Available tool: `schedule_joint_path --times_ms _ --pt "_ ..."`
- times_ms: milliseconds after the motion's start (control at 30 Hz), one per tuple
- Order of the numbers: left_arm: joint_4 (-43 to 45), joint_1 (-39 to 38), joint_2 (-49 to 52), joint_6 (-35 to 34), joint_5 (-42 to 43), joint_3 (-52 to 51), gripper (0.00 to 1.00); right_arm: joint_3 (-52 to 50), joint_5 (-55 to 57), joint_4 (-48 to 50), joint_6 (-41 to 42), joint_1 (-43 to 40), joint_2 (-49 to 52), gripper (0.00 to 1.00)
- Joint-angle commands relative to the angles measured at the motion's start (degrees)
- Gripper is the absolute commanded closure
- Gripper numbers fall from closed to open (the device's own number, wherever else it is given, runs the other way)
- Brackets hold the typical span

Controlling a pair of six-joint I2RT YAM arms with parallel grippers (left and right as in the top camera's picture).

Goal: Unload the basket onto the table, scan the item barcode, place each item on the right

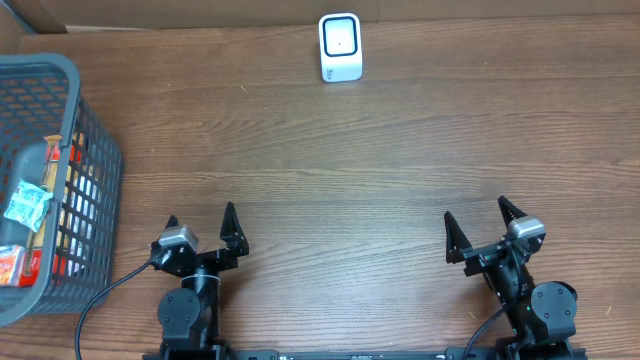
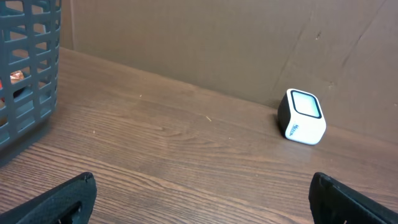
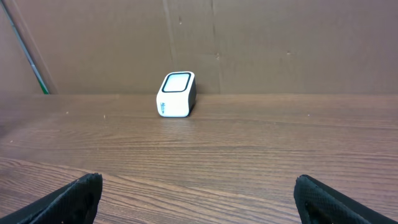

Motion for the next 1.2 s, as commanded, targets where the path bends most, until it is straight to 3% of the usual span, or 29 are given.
schedule_joint_path --times_ms 0,500,733,967,1167 --pt "0.04 -0.26 0.26 -0.37 -0.94 -0.24 0.0 -0.59 0.39 0.26 0.15 0.31 -0.42 0.0" --pt "0.07 -0.26 0.26 -0.44 -0.87 -0.24 0.0 -0.59 0.39 0.26 0.15 0.31 -0.42 0.0" --pt "1.29 -0.26 0.26 -0.35 4.04 0.24 0.0 -0.59 0.39 0.26 0.15 0.31 -0.42 0.0" --pt "-1.84 -0.26 1.11 -0.28 6.58 8.41 0.0 -0.59 0.39 0.26 0.15 0.31 -0.42 0.0" --pt "-10.4 -0.26 8.61 3.08 9.11 22.51 0.0 -0.59 0.39 0.26 0.15 0.31 -0.42 0.0"
